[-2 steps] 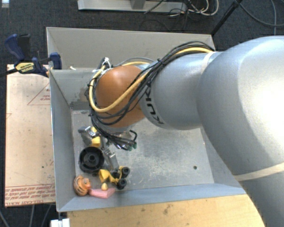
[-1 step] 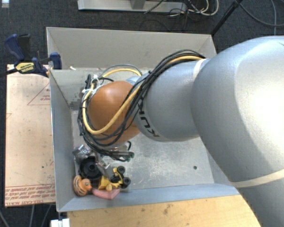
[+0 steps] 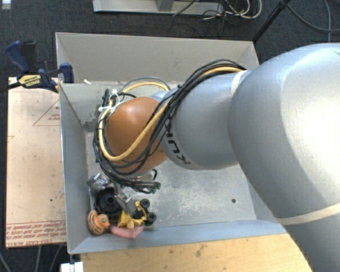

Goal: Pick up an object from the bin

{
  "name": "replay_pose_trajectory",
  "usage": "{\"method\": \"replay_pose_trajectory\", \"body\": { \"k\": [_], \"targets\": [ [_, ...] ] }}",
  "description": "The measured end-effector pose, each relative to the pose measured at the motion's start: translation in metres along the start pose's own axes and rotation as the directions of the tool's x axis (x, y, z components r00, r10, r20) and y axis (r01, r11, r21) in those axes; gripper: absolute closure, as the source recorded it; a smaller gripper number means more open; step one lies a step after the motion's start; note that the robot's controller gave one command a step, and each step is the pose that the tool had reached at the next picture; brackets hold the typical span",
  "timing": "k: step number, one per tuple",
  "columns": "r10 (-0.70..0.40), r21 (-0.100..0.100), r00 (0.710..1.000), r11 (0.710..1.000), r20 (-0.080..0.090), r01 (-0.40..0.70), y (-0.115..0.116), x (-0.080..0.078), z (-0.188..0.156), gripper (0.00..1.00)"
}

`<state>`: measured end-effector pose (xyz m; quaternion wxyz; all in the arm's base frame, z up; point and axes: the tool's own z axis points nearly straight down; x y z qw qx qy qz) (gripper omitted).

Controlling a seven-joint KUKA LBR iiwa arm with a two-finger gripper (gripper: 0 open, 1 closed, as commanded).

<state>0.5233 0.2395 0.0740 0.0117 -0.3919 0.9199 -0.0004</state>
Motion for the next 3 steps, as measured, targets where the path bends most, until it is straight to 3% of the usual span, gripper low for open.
{"method": "replay_pose_trajectory", "body": {
  "k": [1,2,3],
  "targets": [
    [-0.013,-0.01,1.0,1.0,-0.018,0.013,0.003,0.024,-0.046,1.0],
    [-0.048,-0.011,0.999,0.999,-0.017,0.047,-0.017,0.0,-0.081,1.0],
    [-0.046,-0.013,0.999,0.999,-0.022,0.046,-0.024,-0.007,-0.131,1.0]
  ]
}}
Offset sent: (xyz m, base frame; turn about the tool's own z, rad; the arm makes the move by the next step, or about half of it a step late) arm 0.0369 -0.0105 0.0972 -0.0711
